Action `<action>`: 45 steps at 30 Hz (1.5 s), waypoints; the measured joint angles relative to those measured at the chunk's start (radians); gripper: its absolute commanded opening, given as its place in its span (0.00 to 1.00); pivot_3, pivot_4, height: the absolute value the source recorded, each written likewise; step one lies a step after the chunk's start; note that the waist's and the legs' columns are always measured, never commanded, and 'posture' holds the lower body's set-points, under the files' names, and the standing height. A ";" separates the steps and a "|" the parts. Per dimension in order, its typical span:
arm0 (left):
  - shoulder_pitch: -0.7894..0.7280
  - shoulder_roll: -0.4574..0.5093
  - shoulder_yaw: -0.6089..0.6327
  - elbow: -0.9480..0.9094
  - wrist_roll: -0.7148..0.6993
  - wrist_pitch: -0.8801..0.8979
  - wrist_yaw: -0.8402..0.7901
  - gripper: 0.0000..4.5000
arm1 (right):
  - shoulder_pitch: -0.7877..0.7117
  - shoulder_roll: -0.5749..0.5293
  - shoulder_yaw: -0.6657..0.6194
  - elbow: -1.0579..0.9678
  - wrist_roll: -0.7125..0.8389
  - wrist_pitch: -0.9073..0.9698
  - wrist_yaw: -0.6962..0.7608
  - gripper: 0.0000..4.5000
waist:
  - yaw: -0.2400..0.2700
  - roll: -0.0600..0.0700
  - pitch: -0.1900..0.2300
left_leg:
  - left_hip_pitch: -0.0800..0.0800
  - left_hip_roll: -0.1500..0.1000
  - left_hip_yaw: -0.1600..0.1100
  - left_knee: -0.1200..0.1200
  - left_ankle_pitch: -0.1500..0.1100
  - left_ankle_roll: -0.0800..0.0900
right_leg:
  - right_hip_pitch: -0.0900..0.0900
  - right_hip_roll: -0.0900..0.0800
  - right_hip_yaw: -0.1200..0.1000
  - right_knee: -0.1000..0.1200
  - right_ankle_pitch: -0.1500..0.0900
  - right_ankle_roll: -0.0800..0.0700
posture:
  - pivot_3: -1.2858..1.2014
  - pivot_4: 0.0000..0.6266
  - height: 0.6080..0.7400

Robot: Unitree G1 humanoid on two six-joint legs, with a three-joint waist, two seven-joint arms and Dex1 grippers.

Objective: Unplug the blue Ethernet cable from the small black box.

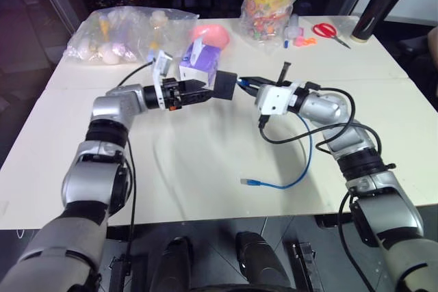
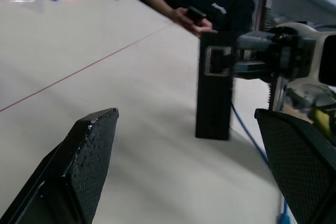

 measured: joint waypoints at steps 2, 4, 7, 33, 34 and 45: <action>-0.029 -0.015 0.008 0.063 0.006 -0.019 -0.020 0.97 | 0.015 -0.001 0.000 -0.035 -0.002 0.031 -0.001 0.01 | 0.001 0.000 0.000 | 0.000 0.000 0.000 0.000 0.000 0.000 | 0.000 0.000 0.000 0.000 0.000 0.000 | 0.52 0.24 0.99; -0.057 -0.029 0.022 0.107 0.006 -0.020 -0.035 0.97 | 0.030 0.000 0.001 -0.060 -0.007 0.057 -0.001 0.01 | 0.001 0.000 0.000 | -0.001 0.000 0.000 0.000 0.000 0.000 | 0.000 0.000 0.000 0.000 0.000 0.000 | 0.52 0.24 0.99; -0.087 -0.042 0.055 0.146 0.004 -0.023 -0.041 0.85 | 0.044 0.000 0.004 -0.096 -0.015 0.085 -0.001 0.00 | 0.001 0.000 0.000 | -0.001 0.000 0.000 0.000 0.000 0.000 | 0.000 0.000 0.000 0.000 0.000 0.000 | 0.52 0.24 0.99; -0.082 -0.043 0.180 0.148 -0.014 0.129 -0.177 0.11 | 0.355 0.251 -0.303 -0.595 0.638 0.937 -0.074 0.98 | 0.006 0.000 0.000 | -0.002 0.001 -0.004 -0.001 0.000 0.000 | 0.000 0.000 -0.002 0.003 0.000 0.000 | 0.52 0.24 0.99; -0.083 -0.054 0.199 0.133 -0.038 0.162 -0.182 0.11 | 0.373 0.318 -0.361 -0.672 0.820 1.051 -0.129 0.98 | 0.005 0.000 0.000 | -0.002 0.001 -0.005 -0.001 0.000 0.000 | 0.000 0.000 -0.003 0.003 0.000 0.000 | 0.52 0.24 0.99; -0.077 -0.125 0.237 -0.026 -0.151 0.366 -0.184 0.11 | 0.421 0.472 -0.488 -0.813 1.407 1.236 -0.441 0.98 | 0.011 0.000 0.000 | 0.000 0.001 -0.004 -0.001 0.000 0.000 | 0.001 0.000 -0.003 0.002 0.000 -0.001 | 0.52 0.24 0.99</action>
